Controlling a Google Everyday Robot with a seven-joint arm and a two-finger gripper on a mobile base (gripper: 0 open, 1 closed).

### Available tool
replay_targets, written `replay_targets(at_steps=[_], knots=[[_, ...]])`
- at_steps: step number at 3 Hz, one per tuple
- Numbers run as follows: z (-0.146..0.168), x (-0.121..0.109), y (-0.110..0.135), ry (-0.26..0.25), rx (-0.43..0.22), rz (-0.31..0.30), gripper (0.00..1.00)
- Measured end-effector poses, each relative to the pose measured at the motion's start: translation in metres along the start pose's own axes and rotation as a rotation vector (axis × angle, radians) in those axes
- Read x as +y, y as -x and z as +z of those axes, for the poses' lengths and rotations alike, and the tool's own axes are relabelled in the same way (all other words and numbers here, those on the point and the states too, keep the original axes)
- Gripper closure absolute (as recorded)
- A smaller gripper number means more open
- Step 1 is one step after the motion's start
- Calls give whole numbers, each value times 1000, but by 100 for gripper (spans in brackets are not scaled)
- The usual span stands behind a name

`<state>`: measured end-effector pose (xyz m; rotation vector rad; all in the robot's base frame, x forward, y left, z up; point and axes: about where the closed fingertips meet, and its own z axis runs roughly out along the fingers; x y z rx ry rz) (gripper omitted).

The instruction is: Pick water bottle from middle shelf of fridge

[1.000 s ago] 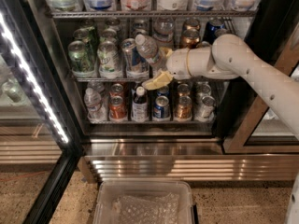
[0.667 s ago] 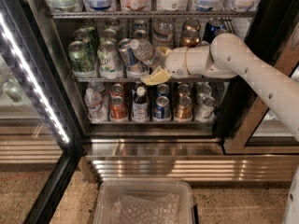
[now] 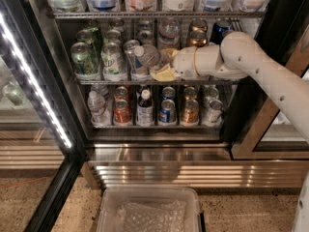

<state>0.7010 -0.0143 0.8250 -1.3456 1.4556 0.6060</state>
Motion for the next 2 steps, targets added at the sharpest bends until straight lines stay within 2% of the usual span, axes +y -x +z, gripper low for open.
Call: replay_targets(at_steps=[1, 2], knots=[[0, 0, 0, 0, 0, 0, 100], [1, 4, 13, 8, -4, -52, 100]])
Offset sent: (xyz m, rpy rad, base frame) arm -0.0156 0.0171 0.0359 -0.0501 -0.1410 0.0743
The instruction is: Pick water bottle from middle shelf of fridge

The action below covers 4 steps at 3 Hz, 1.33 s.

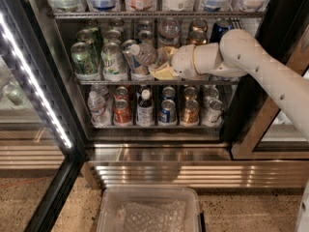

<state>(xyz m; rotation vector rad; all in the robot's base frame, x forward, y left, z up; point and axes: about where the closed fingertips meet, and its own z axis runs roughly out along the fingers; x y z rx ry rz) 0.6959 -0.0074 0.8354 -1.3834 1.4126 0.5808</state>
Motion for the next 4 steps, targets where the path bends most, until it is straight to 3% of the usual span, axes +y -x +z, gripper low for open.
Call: replay_targets(at_steps=[1, 3, 4], knots=[[-11, 3, 11, -31, 1, -48, 100], [-30, 9, 20, -90, -3, -87, 100], [-53, 18, 29, -157, -40, -88, 100]])
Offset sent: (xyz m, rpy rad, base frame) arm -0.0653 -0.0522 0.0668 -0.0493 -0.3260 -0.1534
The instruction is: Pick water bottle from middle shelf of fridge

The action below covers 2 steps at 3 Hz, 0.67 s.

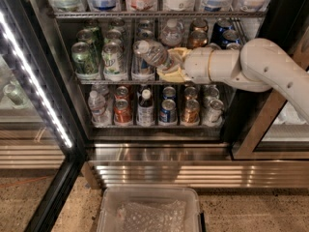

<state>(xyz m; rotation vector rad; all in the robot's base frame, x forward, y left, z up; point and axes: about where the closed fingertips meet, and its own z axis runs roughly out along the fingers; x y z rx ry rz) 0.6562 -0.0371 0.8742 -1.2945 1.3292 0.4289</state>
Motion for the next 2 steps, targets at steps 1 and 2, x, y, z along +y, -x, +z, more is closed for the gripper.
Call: replay_targets(at_steps=[1, 2], knots=[[-3, 8, 1, -1, -15, -2, 100], [-3, 8, 1, -1, -15, -2, 100]])
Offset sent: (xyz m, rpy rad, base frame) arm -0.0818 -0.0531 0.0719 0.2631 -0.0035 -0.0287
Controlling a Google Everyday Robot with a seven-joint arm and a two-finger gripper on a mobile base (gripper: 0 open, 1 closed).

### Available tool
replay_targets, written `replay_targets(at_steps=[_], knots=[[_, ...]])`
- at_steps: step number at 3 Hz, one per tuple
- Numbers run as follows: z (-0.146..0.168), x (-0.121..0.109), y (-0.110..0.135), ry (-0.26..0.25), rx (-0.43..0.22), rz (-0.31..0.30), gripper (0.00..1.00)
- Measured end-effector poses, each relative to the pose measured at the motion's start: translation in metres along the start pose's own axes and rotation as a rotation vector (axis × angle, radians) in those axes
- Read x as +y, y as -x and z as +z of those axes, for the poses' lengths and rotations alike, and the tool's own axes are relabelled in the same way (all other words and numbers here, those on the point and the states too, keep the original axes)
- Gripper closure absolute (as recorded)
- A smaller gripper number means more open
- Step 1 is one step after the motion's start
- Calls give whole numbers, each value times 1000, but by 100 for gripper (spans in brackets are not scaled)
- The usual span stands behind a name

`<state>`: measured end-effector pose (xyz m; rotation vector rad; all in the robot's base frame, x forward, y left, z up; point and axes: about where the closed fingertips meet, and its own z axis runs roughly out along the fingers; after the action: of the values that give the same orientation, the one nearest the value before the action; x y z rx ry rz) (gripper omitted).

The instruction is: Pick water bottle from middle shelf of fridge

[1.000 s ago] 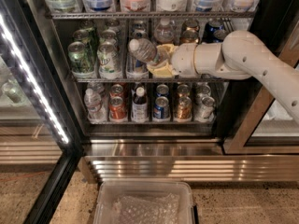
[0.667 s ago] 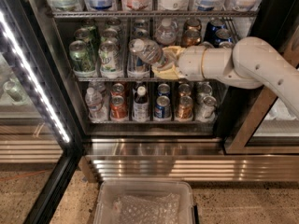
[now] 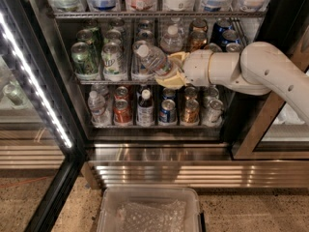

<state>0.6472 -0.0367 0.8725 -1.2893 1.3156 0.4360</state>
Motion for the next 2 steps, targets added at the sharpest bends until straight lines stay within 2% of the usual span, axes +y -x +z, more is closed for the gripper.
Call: replay_targets(at_steps=[1, 2], knots=[[-16, 7, 11, -21, -69, 31, 100], [-23, 13, 17, -41, -103, 38, 100]])
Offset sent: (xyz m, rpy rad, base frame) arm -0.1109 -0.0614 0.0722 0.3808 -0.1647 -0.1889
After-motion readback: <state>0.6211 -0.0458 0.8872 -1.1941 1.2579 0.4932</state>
